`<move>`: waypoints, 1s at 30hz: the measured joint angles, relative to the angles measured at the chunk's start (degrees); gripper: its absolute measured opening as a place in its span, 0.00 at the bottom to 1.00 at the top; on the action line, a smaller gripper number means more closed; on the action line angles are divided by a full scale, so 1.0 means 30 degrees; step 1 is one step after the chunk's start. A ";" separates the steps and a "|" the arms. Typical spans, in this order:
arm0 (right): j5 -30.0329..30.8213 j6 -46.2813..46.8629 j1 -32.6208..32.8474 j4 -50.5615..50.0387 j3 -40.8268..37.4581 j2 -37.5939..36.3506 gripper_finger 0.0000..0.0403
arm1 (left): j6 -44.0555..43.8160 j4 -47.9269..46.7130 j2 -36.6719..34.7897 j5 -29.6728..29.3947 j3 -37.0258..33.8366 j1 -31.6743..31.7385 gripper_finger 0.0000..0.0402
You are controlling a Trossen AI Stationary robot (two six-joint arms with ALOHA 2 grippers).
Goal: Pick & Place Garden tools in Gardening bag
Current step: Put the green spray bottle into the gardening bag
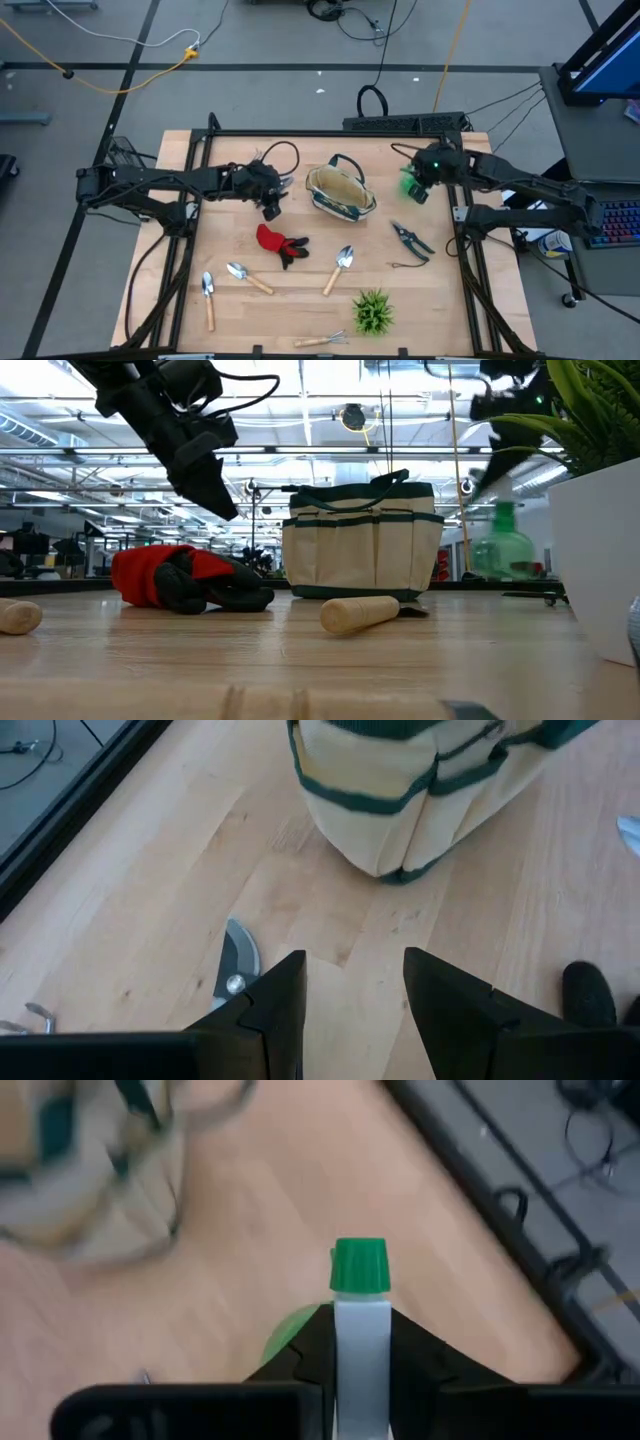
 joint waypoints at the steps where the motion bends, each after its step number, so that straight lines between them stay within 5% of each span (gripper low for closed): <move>1: -0.0007 0.0000 -0.0006 0.0509 0.0235 -0.0006 0.11 | 0.0003 0.0329 0.0000 0.0027 0.0000 0.0000 0.44; 9: -0.2420 -0.0119 0.0009 0.5303 0.1500 0.0045 0.11 | 0.3132 0.5491 0.0000 0.2536 0.0000 -0.0015 0.44; 21: -0.2653 -0.1668 0.0133 1.0368 0.1525 0.1238 0.11 | 0.6445 1.1016 0.0558 0.2499 0.0022 -0.0007 0.44; 30: -0.8483 -0.2742 0.0698 1.2206 0.1525 0.2885 0.11 | 0.6364 1.3362 0.3483 0.2523 0.0022 0.0000 0.44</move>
